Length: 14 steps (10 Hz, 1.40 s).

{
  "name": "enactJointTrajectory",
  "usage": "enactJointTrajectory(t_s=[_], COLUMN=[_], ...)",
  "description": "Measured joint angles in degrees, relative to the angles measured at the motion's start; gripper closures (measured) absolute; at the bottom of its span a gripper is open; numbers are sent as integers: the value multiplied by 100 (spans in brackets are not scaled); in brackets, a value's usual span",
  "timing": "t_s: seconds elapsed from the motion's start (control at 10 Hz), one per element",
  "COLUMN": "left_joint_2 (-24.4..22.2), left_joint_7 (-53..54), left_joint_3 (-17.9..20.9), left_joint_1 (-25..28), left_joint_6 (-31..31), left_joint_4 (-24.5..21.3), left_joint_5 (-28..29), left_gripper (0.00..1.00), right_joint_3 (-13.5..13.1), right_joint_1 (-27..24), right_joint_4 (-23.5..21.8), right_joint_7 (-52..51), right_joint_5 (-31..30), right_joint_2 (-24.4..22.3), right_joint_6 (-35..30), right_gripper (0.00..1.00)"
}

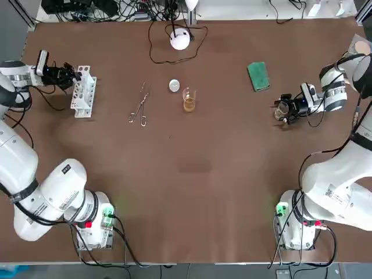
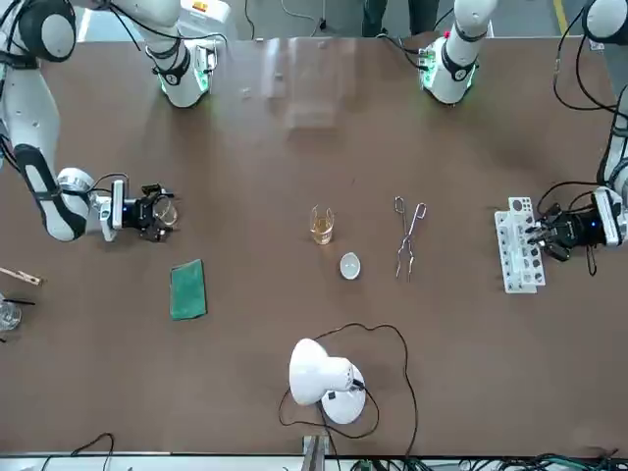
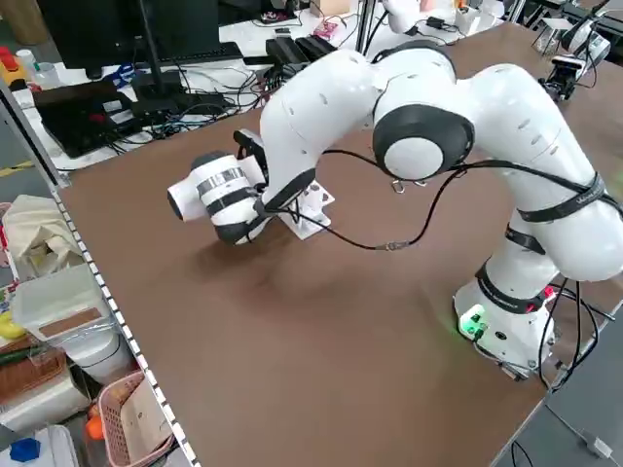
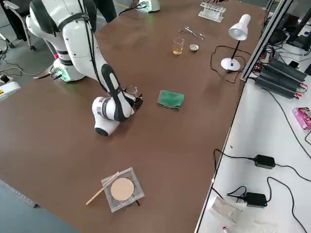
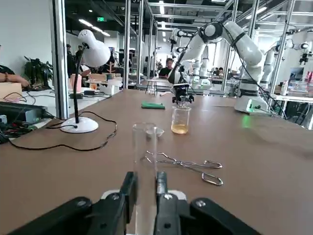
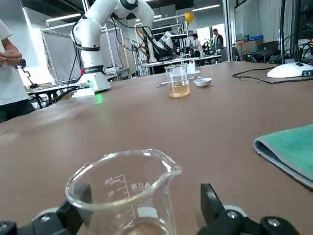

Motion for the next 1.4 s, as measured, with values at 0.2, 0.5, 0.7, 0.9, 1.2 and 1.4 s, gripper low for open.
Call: enactJointTrajectory(t_s=[0.2, 0.5, 0.7, 0.9, 1.2, 1.4], left_joint_2=[-73, -169, -184, -184, -185, -194], left_joint_7=[-13, -15, -15, -15, -14, -16], left_joint_3=[-27, -40, -70, -91, -125, -169], left_joint_1=[1, 2, 3, 4, 6, 20], left_joint_6=[-36, -78, -92, -98, -98, -115], left_joint_4=[-6, -7, -8, -28, -46, -45], left_joint_5=[26, 27, 27, 27, 27, 27], left_gripper=[79, 79, 79, 79, 79, 79], right_joint_3=[0, 1, 2, 6, 10, 10], right_joint_1=[27, 42, 50, 72, 111, 114], right_joint_4=[0, 13, 25, 33, 48, 51], right_joint_7=[-67, -111, -137, -195, -200, -201], right_joint_5=[2, 2, 2, 2, 2, 2], right_joint_2=[10, 11, 10, 11, 11, 11], right_joint_6=[75, 85, 92, 159, 180, 181], right_gripper=[0, 0, 1, 5, 20, 32])
